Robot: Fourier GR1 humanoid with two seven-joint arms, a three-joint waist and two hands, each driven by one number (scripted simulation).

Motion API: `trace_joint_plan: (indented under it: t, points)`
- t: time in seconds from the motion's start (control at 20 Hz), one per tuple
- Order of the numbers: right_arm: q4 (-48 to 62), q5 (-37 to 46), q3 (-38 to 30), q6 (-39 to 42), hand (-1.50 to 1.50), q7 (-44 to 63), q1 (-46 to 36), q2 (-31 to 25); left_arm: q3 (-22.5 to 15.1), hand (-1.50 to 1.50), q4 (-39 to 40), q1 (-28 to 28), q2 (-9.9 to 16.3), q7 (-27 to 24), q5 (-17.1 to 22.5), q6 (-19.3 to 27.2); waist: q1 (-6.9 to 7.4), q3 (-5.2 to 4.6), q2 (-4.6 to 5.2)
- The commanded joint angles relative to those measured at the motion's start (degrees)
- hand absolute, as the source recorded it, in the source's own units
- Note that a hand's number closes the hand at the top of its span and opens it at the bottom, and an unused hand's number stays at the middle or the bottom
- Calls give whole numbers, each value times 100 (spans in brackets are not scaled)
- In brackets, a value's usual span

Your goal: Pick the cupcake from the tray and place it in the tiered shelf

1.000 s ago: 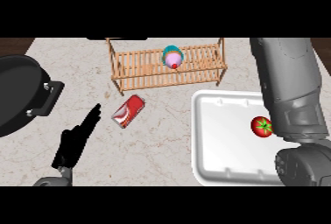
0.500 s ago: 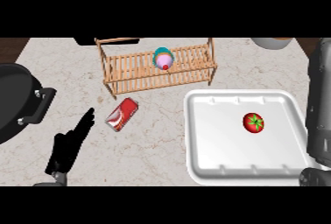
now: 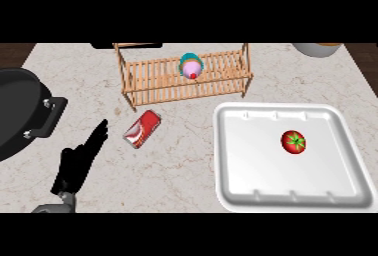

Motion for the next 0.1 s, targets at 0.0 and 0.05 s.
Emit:
trace_joint_plan:
  t: [0.0,0.05]
  points:
    - [-656,-413,2,437,-150,284,707,-190,-175,0,-321,383,-119,-19,-52,-48,88,1,18]
    - [-581,-219,278,178,-150,312,652,-121,-139,0,25,111,-144,-208,-172,31,100,0,30]
